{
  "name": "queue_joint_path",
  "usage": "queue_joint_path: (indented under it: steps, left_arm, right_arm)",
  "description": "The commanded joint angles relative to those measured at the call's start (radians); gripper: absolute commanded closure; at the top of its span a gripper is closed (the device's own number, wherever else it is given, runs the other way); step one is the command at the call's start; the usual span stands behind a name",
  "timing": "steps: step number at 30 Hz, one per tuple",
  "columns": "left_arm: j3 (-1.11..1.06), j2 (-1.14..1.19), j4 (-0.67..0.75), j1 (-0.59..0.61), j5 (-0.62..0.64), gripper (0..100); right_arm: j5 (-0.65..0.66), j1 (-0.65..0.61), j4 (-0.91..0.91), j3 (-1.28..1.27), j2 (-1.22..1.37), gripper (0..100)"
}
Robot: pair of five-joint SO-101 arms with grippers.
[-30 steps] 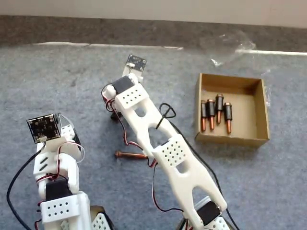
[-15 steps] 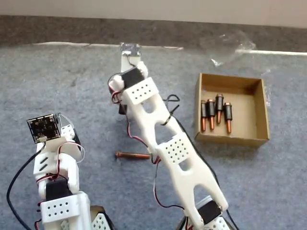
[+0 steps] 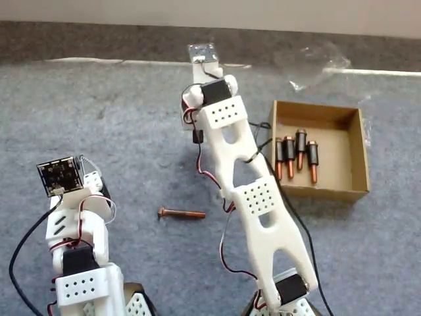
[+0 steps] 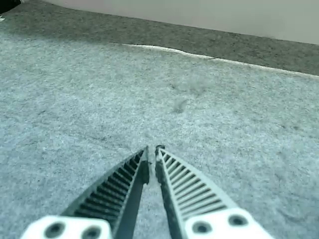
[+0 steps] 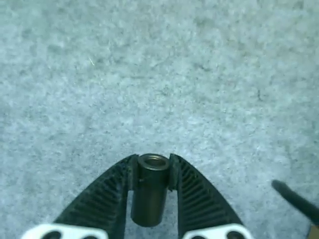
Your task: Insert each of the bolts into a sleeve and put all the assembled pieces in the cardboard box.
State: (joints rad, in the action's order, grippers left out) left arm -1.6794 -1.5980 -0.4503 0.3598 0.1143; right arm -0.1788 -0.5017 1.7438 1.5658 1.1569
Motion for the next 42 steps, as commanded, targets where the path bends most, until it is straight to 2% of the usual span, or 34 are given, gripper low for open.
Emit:
queue_joint_path:
  steps: [1,5,14,19,25,32,42]
  left_arm:
    - [-0.025,0.002,0.000,0.005,-0.008,96]
    - [-0.025,0.002,0.000,0.005,-0.008,96]
    - [-0.025,0.002,0.000,0.005,-0.008,96]
    - [-0.025,0.002,-0.002,0.005,-0.008,96]
    - [-0.025,0.002,-0.003,0.005,-0.008,96]
    - [-0.025,0.002,0.000,0.005,-0.008,96]
    - [-0.025,0.002,-0.002,0.005,-0.008,96]
  right_arm:
    - [0.015,0.018,0.022,0.051,-0.084,99.5]
    - [0.015,0.021,0.024,-0.035,-0.185,99.5]
    - [0.015,0.019,0.019,-0.481,-0.530,99.5]
    - [0.018,0.024,0.018,-0.676,-0.610,99.5]
    - [0.175,0.044,0.018,-0.751,-0.621,99.5]
    - [0.175,0.039,0.019,-0.769,-0.714,99.5]
    - [0.180,0.042,0.013,-1.059,-1.044,99.5]
